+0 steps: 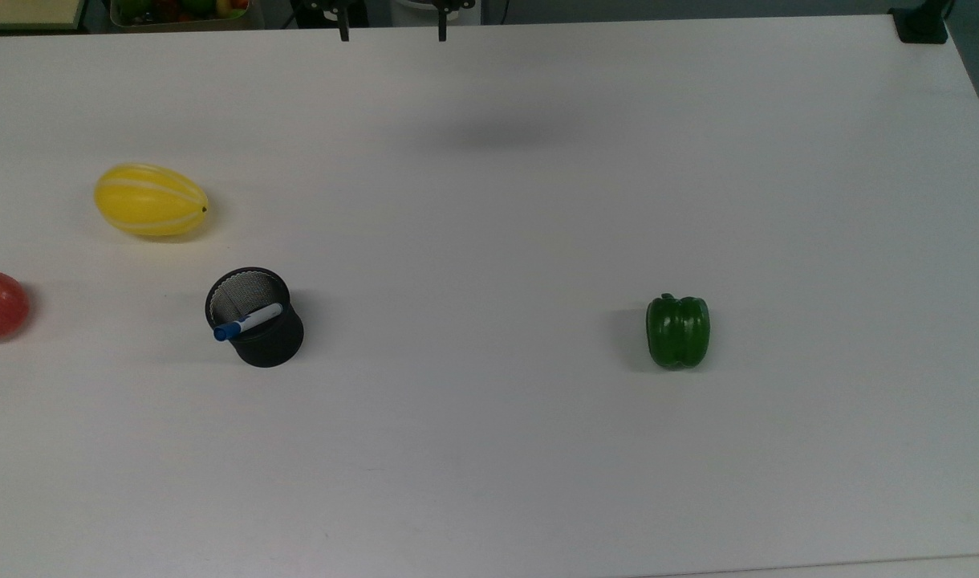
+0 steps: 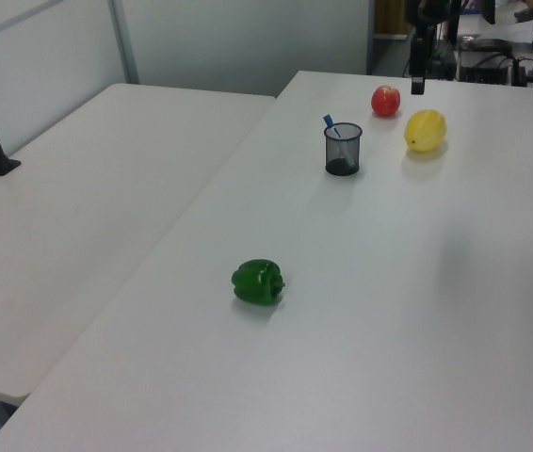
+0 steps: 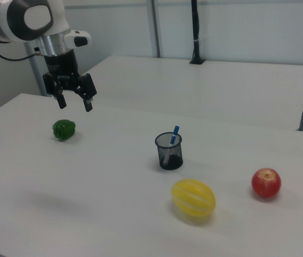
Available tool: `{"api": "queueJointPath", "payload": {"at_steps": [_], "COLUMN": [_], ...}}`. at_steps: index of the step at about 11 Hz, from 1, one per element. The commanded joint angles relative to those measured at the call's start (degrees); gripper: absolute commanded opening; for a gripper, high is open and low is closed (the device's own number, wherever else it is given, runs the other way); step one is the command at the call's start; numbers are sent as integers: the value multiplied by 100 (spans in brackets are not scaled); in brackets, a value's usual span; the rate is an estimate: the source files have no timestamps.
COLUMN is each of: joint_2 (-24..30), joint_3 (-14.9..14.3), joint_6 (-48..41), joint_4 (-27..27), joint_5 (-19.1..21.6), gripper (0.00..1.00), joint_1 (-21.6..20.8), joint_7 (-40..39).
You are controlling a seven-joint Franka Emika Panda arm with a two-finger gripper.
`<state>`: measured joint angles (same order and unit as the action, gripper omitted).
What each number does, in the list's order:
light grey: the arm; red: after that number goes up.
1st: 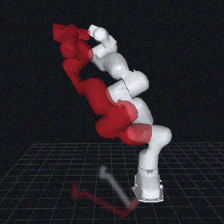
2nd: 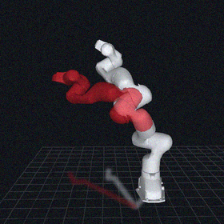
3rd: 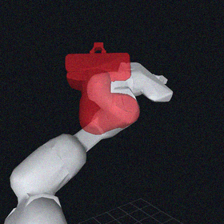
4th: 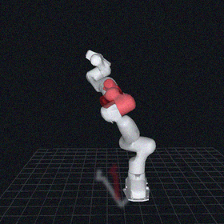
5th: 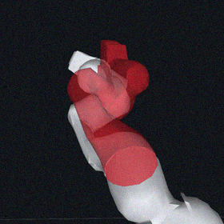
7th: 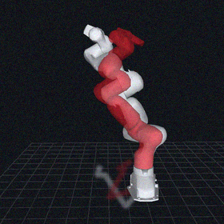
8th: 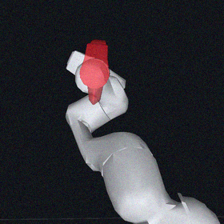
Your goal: Take marker pen
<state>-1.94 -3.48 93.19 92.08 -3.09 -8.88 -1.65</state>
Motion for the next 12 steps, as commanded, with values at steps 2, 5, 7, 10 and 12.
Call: {"api": "queueJointPath", "payload": {"at_steps": [2,5,7,10,12], "joint_2": [-60,-253,-551,-990,-1307], "joint_3": [-56,-56,-65,-65,-65], "joint_6": [-90,548,1312,2349,3139], "joint_4": [-59,-77,-77,-77,-77], "joint_5": [2,10,2,-7,-7], "gripper": [100,100,100,100,100], "joint_1": [307,605,773,1010,1168], "joint_7": [7,15,68,42,33]}}
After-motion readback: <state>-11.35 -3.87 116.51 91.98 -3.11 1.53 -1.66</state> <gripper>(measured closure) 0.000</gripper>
